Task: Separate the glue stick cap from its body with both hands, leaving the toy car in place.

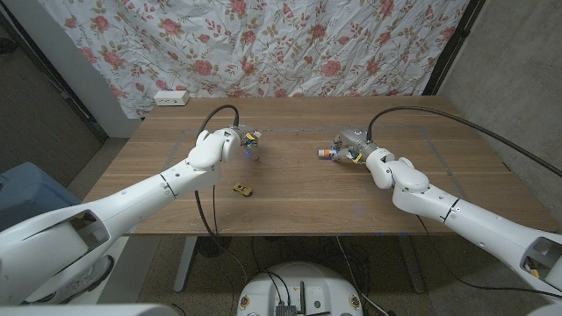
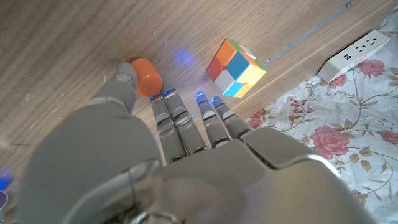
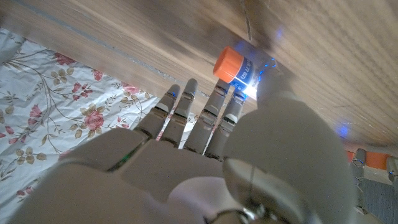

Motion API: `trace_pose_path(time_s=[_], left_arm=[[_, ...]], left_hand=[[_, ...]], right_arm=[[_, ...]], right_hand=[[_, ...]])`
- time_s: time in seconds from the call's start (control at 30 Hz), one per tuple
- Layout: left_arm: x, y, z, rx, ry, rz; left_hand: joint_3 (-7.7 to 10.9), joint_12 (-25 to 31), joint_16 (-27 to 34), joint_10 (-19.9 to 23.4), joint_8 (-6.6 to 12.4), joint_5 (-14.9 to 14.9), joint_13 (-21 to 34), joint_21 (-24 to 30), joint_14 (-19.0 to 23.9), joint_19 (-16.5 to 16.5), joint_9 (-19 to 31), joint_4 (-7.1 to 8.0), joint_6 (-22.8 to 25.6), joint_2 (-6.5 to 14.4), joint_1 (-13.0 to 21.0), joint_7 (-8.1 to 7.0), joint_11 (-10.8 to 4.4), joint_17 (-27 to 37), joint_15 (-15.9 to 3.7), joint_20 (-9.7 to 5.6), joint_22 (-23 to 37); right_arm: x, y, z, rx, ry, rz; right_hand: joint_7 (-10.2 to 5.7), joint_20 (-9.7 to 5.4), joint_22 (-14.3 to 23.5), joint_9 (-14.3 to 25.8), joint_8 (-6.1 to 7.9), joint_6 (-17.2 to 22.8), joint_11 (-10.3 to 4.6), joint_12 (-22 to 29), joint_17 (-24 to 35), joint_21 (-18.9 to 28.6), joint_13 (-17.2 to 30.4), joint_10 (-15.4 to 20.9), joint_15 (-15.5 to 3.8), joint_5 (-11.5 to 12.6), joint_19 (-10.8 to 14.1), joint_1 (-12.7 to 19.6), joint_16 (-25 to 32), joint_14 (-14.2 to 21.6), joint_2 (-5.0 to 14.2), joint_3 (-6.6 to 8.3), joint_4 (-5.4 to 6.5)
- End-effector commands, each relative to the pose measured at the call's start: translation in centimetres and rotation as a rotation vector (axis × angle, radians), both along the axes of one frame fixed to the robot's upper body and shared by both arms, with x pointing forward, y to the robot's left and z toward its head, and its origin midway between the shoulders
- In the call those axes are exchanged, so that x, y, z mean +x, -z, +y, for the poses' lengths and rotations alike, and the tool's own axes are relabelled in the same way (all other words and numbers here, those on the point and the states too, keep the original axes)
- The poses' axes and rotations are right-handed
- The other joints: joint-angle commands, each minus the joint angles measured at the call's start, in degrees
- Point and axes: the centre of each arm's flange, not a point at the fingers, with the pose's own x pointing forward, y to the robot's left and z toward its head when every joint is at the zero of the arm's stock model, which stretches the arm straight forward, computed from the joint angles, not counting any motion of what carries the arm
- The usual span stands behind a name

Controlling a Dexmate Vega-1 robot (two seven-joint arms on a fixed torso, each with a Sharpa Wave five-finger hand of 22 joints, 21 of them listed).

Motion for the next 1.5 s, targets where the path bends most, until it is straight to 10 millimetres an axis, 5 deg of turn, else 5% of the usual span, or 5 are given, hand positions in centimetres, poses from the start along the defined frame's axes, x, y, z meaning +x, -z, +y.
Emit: trace_pose_path(time_s=[0.03,0.67,0.87,1.13,1.5], left_arm=[[0.31,0.09,-0.21,0.015,-0.034,0.009],[0.63,-0.11,-0.37,0.039,-0.047,0.022],[0.65,-0.02,-0.63,0.042,-0.058,0.027],[0.79,-0.13,-0.71,0.048,-0.070,0.035],[0.31,-0.46,-0.71,0.061,-0.075,0.035]], left_hand=[[-0.41,-0.20,-0.12,-1.09,-0.07,0.36,0.10,0.07,-0.63,-0.65,0.14,-0.01,-0.71,-0.54,-0.73,-0.48,0.09,0.17,-4.03,-0.13,0.10],[-1.58,-0.28,-0.20,-4.71,-0.23,0.42,0.09,0.05,-2.34,-2.68,0.07,0.15,-3.74,-1.76,-2.00,-1.09,-0.01,0.23,-3.17,-0.17,0.08],[-1.91,-0.25,-0.20,-5.50,-0.21,0.40,0.10,0.09,-2.73,-2.99,0.05,0.25,-4.34,-2.06,-2.45,-1.04,0.01,0.25,-2.90,-0.04,0.08],[-2.33,-0.26,-0.27,-7.12,-0.33,0.43,0.10,0.09,-3.73,-3.65,0.03,0.36,-5.94,-2.35,-3.04,-1.21,0.01,0.25,-2.13,0.14,0.08],[-3.28,-0.35,-0.31,-11.63,-0.45,0.46,0.06,0.13,-6.00,-5.24,-0.11,0.55,-10.01,-2.98,-4.51,-1.00,0.07,0.25,-0.65,0.74,0.09]], right_arm=[[-0.08,-0.17,-0.06,-0.009,0.012,0.025],[-0.02,-0.41,-0.19,-0.035,0.028,0.091],[0.11,-0.50,-0.17,-0.044,0.029,0.119],[0.18,-0.58,-0.15,-0.055,0.028,0.143],[0.16,-0.64,-0.17,-0.051,0.032,0.150]], right_hand=[[-0.30,0.41,0.16,0.07,-0.62,-0.70,-0.01,-0.11,0.39,-0.14,0.20,-1.06,-7.19,0.46,-0.31,-0.66,-0.12,-0.65,-0.19,-0.36,0.04],[-0.20,1.92,0.16,-0.16,-4.84,-8.97,0.25,-0.55,1.04,-0.30,0.20,-10.17,-4.97,1.21,-2.64,-3.59,-2.17,-4.60,-2.35,-1.49,0.32],[-0.11,2.68,0.16,-0.30,-7.15,-14.90,1.30,-0.56,1.06,-0.31,0.19,-14.65,-3.32,1.98,-3.76,-4.81,-3.68,-6.57,-3.35,-1.60,0.34],[-0.08,3.34,0.16,-0.33,-8.12,-20.28,2.76,-0.82,1.18,-0.30,0.19,-19.43,-1.43,2.54,-4.68,-6.05,-4.98,-8.58,-3.98,-1.74,0.47],[-0.05,5.39,0.14,-0.34,-8.18,-23.78,4.30,-0.45,1.31,-0.20,0.20,-21.58,-0.40,2.97,-4.96,-7.46,-5.91,-10.18,-4.53,-2.08,0.75]])
